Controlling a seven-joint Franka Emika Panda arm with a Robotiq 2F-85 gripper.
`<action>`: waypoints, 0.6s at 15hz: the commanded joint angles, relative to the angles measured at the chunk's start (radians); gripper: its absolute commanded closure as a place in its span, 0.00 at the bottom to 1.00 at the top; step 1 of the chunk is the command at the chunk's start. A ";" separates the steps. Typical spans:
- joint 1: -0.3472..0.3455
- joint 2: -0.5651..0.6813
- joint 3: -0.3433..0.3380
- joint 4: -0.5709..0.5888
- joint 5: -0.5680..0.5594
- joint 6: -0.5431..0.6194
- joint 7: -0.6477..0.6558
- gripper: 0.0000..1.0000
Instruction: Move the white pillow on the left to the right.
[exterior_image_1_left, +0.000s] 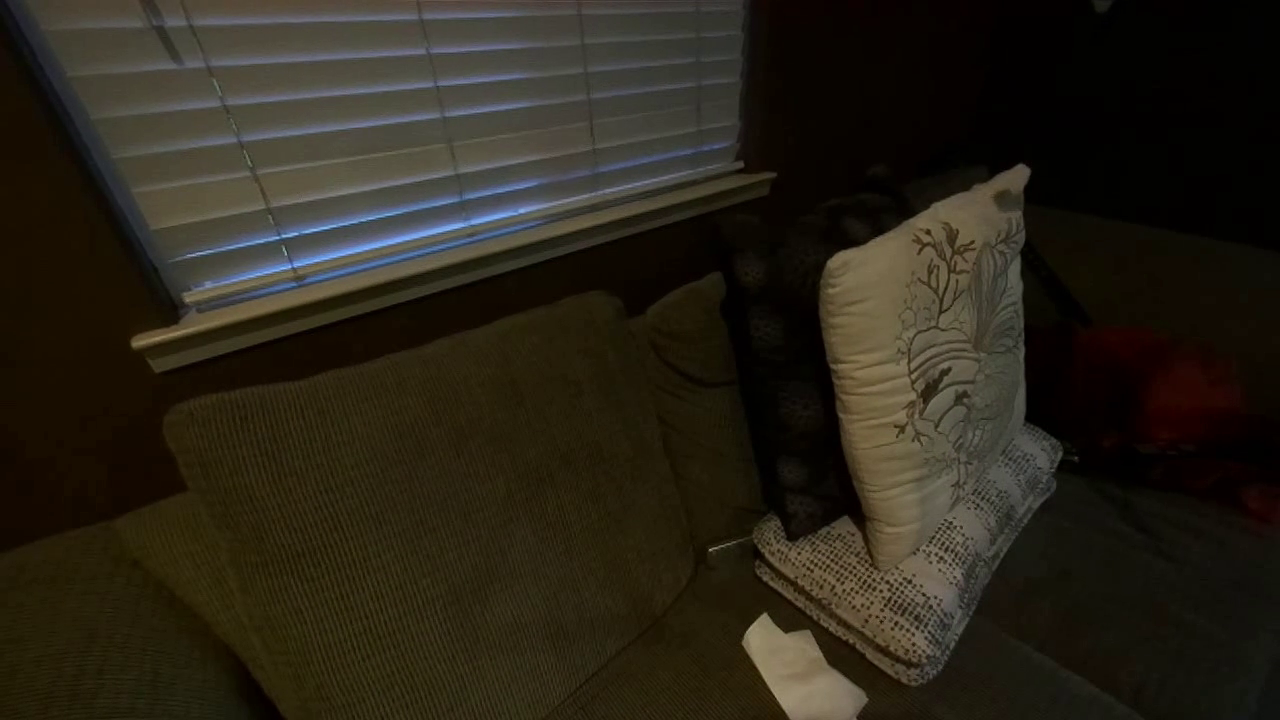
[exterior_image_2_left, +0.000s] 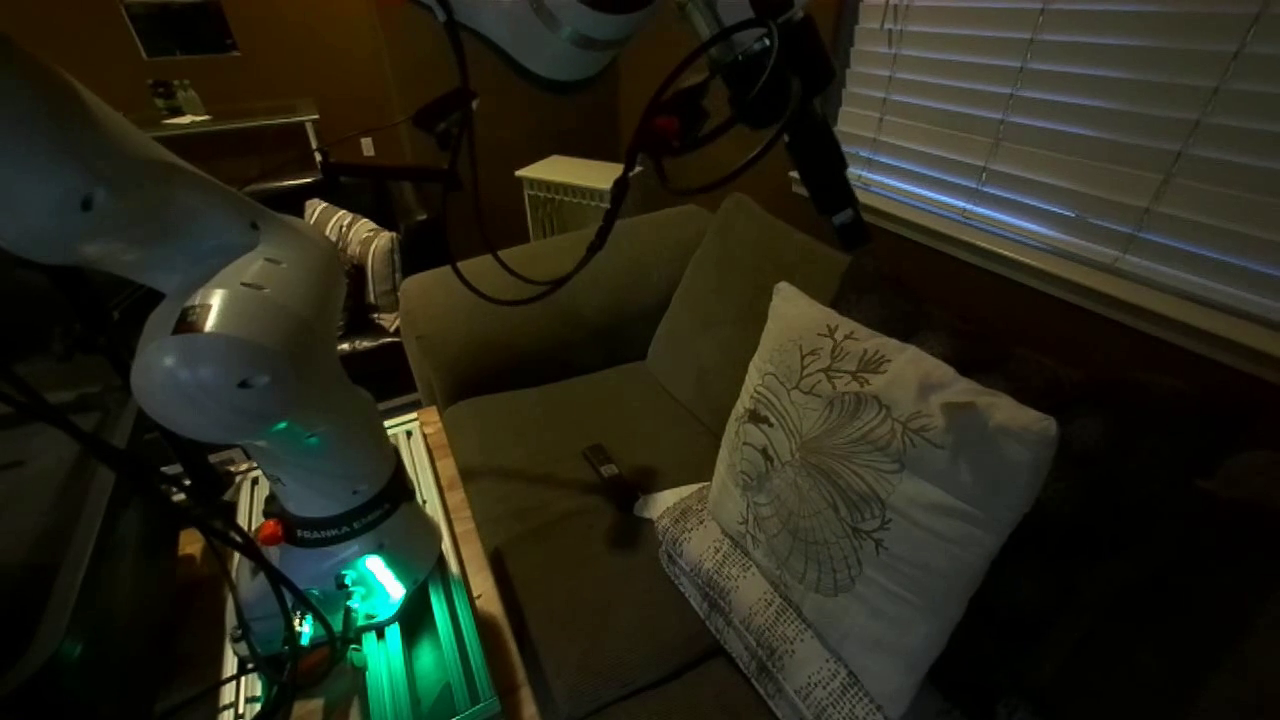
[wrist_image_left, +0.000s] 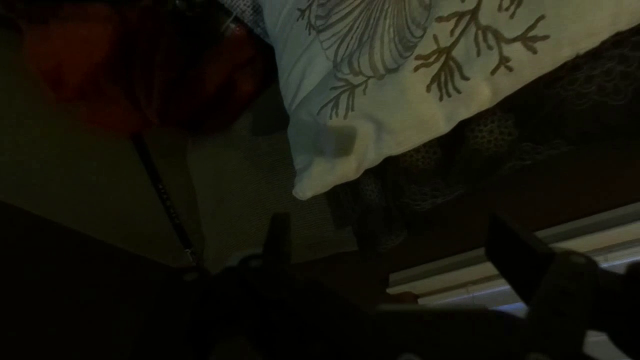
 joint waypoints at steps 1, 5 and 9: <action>0.011 -0.034 -0.004 -0.001 0.205 -0.046 -0.187 0.00; -0.036 -0.039 0.042 0.015 0.299 -0.126 -0.255 0.00; -0.062 -0.022 0.065 0.005 0.296 -0.088 -0.248 0.00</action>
